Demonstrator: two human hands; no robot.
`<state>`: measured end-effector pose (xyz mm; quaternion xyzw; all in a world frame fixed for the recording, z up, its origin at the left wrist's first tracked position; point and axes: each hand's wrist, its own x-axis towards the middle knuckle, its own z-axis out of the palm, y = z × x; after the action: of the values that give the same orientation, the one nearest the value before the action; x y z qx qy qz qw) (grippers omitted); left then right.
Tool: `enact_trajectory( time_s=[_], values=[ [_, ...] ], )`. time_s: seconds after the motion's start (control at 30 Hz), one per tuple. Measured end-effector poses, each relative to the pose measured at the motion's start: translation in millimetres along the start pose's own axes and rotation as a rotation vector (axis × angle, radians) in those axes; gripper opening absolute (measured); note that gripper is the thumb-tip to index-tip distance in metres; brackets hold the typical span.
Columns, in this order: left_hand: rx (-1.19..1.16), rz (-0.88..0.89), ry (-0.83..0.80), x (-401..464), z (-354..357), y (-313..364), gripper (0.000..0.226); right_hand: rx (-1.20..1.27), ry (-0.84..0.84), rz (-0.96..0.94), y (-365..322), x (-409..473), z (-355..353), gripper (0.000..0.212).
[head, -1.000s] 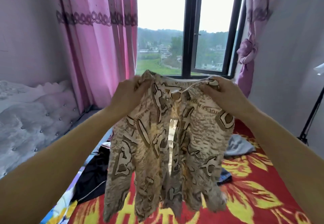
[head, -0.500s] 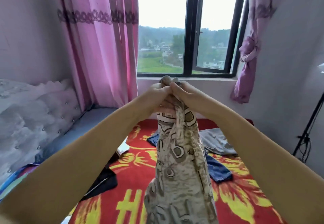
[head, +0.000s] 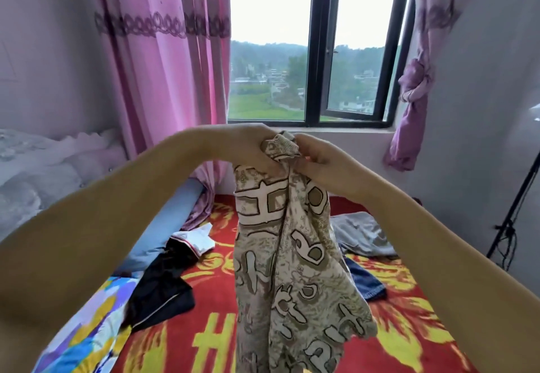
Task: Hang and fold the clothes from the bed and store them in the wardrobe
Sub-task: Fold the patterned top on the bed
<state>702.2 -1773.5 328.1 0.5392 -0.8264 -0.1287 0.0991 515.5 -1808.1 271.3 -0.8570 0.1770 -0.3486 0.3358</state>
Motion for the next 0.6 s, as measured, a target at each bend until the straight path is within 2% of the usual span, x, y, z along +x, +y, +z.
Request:
enact_trajectory(
  time_s=[0.07, 0.1, 0.17, 0.27, 0.37, 0.4, 0.43, 0.53, 0.6],
  values=[
    [0.034, -0.032, 0.024, 3, -1, -7, 0.011, 0.123, 0.033, 0.057, 10, -7, 6, 0.031],
    [0.056, -0.048, 0.037, 4, -2, -10, 0.006, 0.159, 0.017, 0.111, 19, -12, 9, 0.041],
    [0.083, -0.079, 0.058, 4, -10, -14, 0.02, 0.156, -0.084, 0.214, 43, -28, 17, 0.051],
    [0.115, -0.14, 0.092, 6, -21, -19, 0.021, 0.161, -0.171, 0.354, 86, -51, 27, 0.027],
    [0.179, -0.193, 0.054, 7, -22, -25, 0.024, 0.267, -0.168, 0.484, 121, -69, 30, 0.025],
    [0.183, -0.214, 0.046, 7, -21, -28, 0.024, 0.235, -0.144, 0.513, 132, -73, 32, 0.018],
    [0.176, -0.238, 0.049, 6, -19, -31, 0.024, 0.133, -0.085, 0.523, 141, -77, 34, 0.007],
    [0.149, -0.297, 0.065, 1, -16, -34, 0.029, -0.289, 0.346, 0.473, 169, -85, 39, 0.013],
    [0.117, -0.307, 0.072, -1, -17, -33, 0.03, -0.366, 0.582, 0.36, 170, -90, 44, 0.013]
  ],
)
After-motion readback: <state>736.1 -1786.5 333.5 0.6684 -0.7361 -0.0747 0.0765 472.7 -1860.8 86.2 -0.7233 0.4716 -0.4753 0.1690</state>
